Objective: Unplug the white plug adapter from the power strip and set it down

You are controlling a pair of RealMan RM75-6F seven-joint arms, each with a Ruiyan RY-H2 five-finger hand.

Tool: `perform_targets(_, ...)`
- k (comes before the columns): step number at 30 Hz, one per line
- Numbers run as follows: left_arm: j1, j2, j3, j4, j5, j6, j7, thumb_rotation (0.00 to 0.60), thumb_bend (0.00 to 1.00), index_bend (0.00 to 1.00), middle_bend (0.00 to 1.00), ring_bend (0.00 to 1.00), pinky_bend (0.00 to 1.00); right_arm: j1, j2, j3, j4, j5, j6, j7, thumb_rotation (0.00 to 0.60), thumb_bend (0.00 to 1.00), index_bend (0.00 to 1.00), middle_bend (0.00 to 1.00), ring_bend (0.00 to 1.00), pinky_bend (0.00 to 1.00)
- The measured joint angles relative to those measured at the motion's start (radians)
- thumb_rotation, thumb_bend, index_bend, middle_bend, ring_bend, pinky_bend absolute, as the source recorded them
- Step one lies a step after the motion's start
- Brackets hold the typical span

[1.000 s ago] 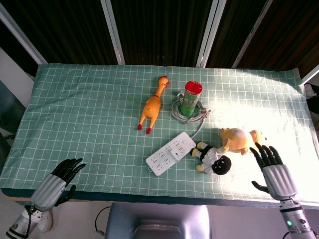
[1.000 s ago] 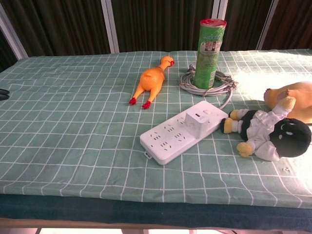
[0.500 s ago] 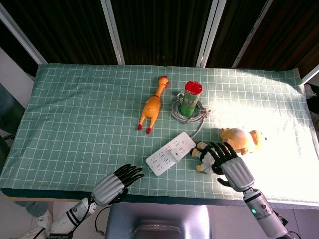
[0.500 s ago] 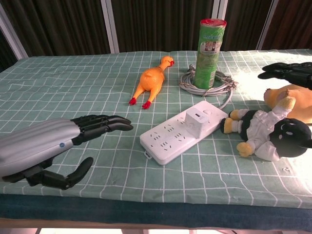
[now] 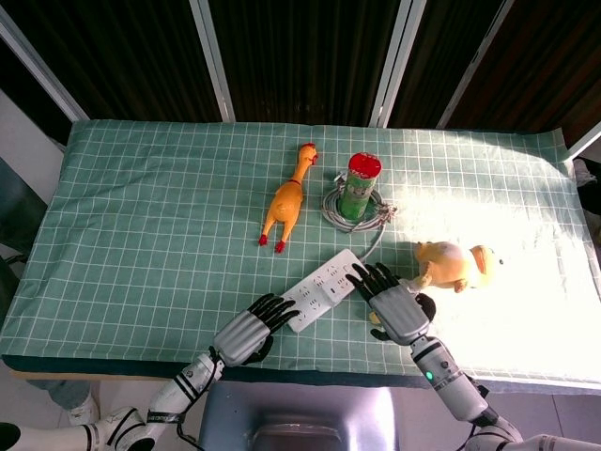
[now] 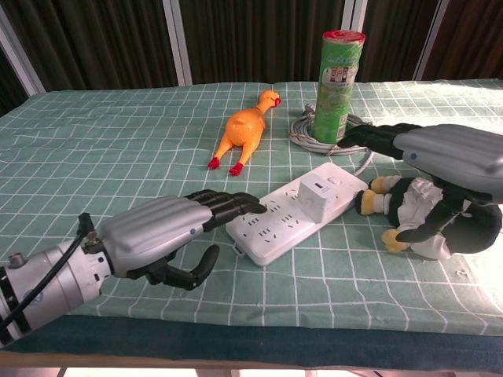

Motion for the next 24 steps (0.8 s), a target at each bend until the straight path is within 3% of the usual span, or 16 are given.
perform_targets(9, -0.022, -0.084, 0.009, 0.039, -0.062, -0.019, 0.105, 0.535, 0.77, 0.0, 0.0, 0.0, 0.04, 0.066, -0.098, 0.008, 0.04, 0.104, -0.057, -0.094, 0.6, 0.17, 0.0, 0.0, 0.0, 0.0)
perform_targets(13, -0.033, -0.115, 0.013, 0.061, -0.084, -0.029, 0.141, 0.507, 0.78, 0.0, 0.0, 0.0, 0.04, 0.093, -0.135, 0.013, 0.05, 0.127, -0.059, -0.12, 0.6, 0.17, 0.0, 0.0, 0.0, 0.0)
perform_targets(24, -0.084, -0.165, 0.0, 0.139, -0.132, -0.067, 0.149, 0.507, 0.78, 0.0, 0.0, 0.0, 0.04, 0.139, -0.178, 0.022, 0.087, 0.199, -0.057, -0.167, 0.6, 0.17, 0.0, 0.0, 0.0, 0.0)
